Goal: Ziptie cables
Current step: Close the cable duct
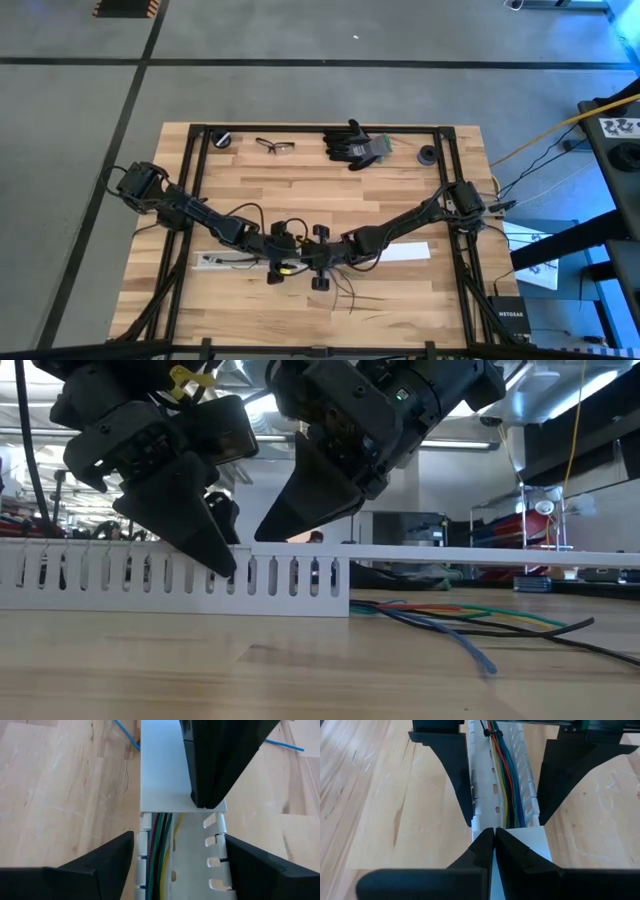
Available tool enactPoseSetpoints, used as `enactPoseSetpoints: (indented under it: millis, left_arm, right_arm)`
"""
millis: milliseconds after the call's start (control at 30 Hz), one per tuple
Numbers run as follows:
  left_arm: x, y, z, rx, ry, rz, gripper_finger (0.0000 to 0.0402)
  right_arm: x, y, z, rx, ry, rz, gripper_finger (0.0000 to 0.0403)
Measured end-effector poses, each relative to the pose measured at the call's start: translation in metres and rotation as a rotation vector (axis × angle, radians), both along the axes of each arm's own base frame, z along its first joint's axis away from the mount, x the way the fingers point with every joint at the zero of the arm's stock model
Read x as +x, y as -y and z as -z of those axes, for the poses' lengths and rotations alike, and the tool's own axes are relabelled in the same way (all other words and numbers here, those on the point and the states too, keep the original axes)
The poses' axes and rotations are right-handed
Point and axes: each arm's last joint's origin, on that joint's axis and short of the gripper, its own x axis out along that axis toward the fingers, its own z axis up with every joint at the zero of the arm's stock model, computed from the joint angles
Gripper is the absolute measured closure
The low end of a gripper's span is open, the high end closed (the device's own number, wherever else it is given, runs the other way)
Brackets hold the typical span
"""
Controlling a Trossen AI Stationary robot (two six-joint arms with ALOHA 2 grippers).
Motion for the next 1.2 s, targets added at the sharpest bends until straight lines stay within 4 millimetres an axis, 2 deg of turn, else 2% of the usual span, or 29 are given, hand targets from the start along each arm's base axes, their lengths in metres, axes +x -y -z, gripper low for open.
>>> enactPoseSetpoints:
  millis: [167,467,867,1033,1200]
  left_arm:
    - [-0.001,-0.001,-0.001,-0.013,-0.014,-0.024,0.0112]
    - [0.001,0.006,-0.005,-0.054,0.046,-0.030,0.0112]
    - [-0.004,0.005,-0.001,-0.023,-0.010,-0.035,0.0189]
    - [-0.004,0.005,-0.001,-0.021,-0.010,-0.036,0.0198]
    - [-0.004,0.006,-0.001,-0.013,-0.006,-0.019,0.0197]
  right_arm:
    - [0.000,0.000,0.000,-0.003,0.001,-0.001,0.0398]
    - [0.000,0.000,0.000,-0.006,0.001,-0.002,0.0398]
    - [0.000,0.000,0.000,-0.007,0.005,-0.004,0.0398]
    - [0.002,-0.001,0.000,0.001,0.029,-0.003,0.0398]
    - [0.014,0.001,0.012,0.057,0.101,-0.020,0.0398]
